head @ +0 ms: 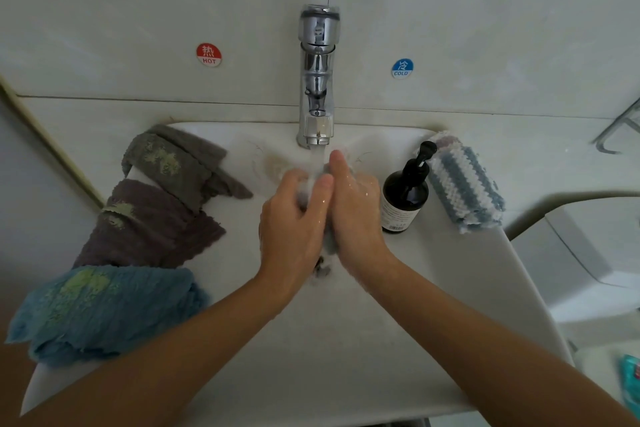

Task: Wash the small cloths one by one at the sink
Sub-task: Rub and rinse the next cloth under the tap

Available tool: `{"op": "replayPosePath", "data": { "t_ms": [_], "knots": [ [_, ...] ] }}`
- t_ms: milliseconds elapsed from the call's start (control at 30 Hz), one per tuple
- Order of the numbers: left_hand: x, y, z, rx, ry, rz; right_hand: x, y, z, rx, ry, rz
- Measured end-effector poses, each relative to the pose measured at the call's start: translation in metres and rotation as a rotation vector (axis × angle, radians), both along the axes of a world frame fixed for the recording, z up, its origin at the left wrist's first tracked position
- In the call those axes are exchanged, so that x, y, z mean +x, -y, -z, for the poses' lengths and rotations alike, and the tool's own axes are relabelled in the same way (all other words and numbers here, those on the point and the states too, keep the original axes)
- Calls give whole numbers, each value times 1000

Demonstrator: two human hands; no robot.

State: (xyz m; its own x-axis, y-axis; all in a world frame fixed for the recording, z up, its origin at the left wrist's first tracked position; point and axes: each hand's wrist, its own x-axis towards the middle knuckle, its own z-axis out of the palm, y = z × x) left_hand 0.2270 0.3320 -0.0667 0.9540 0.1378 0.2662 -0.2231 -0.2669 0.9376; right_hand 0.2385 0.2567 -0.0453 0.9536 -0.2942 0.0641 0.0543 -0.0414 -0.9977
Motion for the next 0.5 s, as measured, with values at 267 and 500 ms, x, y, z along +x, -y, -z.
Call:
{"op": "replayPosePath", "data": {
  "t_ms": [267,500],
  "knots": [
    [4,4,12,-31,-98,70,7,3,8,110,-111,2],
    [7,-1,3,-65,-133,-4,-5,-4,10,-21,-135,-98]
  ]
}}
